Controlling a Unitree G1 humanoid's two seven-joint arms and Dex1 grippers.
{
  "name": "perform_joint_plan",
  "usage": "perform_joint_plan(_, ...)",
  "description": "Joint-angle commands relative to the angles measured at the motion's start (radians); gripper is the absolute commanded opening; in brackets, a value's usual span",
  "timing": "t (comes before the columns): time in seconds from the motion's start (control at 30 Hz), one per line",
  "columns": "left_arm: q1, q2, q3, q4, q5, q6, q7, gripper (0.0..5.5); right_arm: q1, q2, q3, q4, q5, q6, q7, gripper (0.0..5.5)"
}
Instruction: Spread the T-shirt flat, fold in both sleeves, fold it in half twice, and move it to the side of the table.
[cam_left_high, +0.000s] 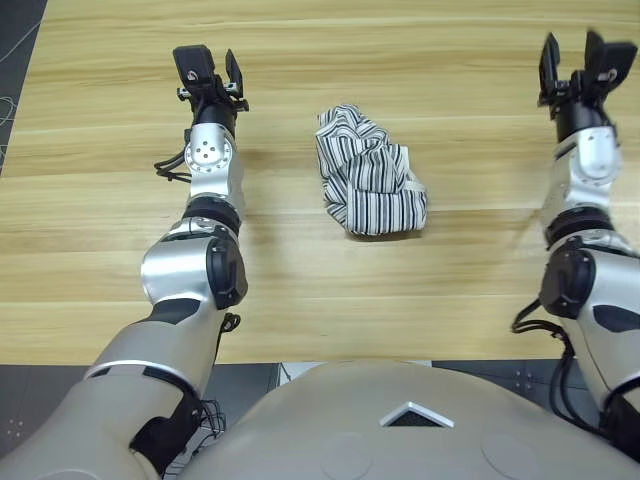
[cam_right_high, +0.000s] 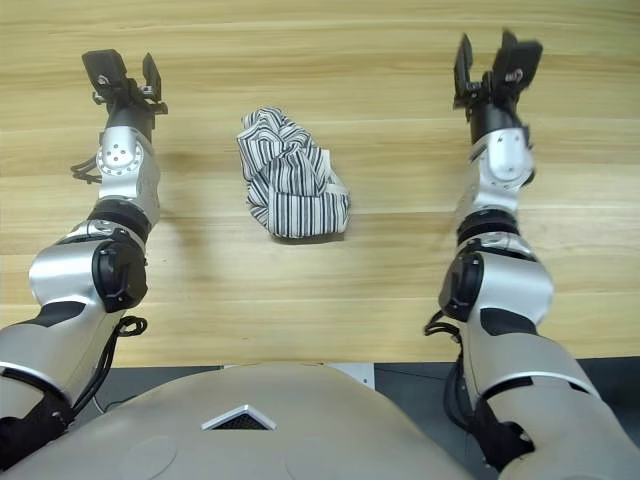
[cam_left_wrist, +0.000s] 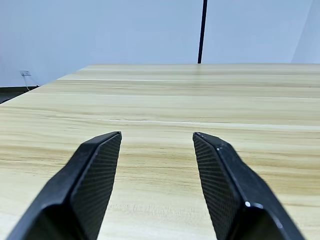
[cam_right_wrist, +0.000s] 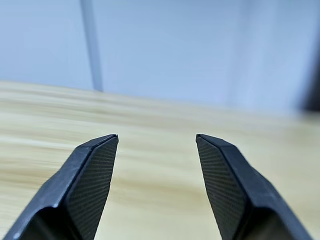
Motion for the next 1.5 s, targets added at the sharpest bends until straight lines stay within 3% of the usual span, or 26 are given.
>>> perform_joint_plan(0.03, -0.017, -0.020, -0.011, -0.004, 0.009, -0.008, 0.029, 2.66, -0.002, -0.247, 0.276, -0.222, -0.468, -0.285, -0.010, 2.89)
perform_joint_plan(0.1, -0.016, -0.022, -0.012, -0.008, 0.010, -0.014, 0.037, 2.66, -0.029, -0.385, 0.457, -0.413, -0.947, -0.321, -0.327, 2.89)
perform_joint_plan(0.27, -0.008, -0.022, -0.008, -0.015, 0.007, -0.027, 0.049, 2.66, -0.085, -0.510, 0.755, -0.659, -1.459, -0.246, -0.771, 2.89)
perform_joint_plan(0.47, -0.006, -0.024, -0.003, -0.018, 0.001, -0.030, 0.056, 2.66, -0.126, -0.458, 0.909, -0.835, -1.673, -0.172, -0.960, 2.89)
perform_joint_plan(0.6, -0.008, -0.024, -0.003, -0.017, -0.001, -0.030, 0.061, 2.66, -0.173, -0.441, 1.042, -0.862, -1.827, -0.071, -1.178, 2.89)
perform_joint_plan(0.77, -0.004, -0.017, -0.002, -0.017, -0.002, -0.031, 0.062, 2.66, -0.212, -0.406, 1.131, -0.790, -1.945, 0.147, -1.437, 2.89)
perform_joint_plan(0.9, -0.002, -0.015, -0.002, -0.018, -0.002, -0.033, 0.061, 2.66, -0.219, -0.376, 1.210, -0.653, -1.982, 0.290, -1.540, 2.89)
perform_joint_plan(1.23, 0.002, -0.013, -0.002, -0.020, -0.003, -0.039, 0.061, 2.66, -0.278, -0.208, 1.328, -0.389, -1.949, 0.381, -1.570, 2.89)
perform_joint_plan(1.5, 0.002, -0.016, -0.004, -0.021, -0.002, -0.040, 0.060, 2.66, -0.324, -0.162, 1.354, -0.328, -1.877, 0.384, -1.573, 2.89)
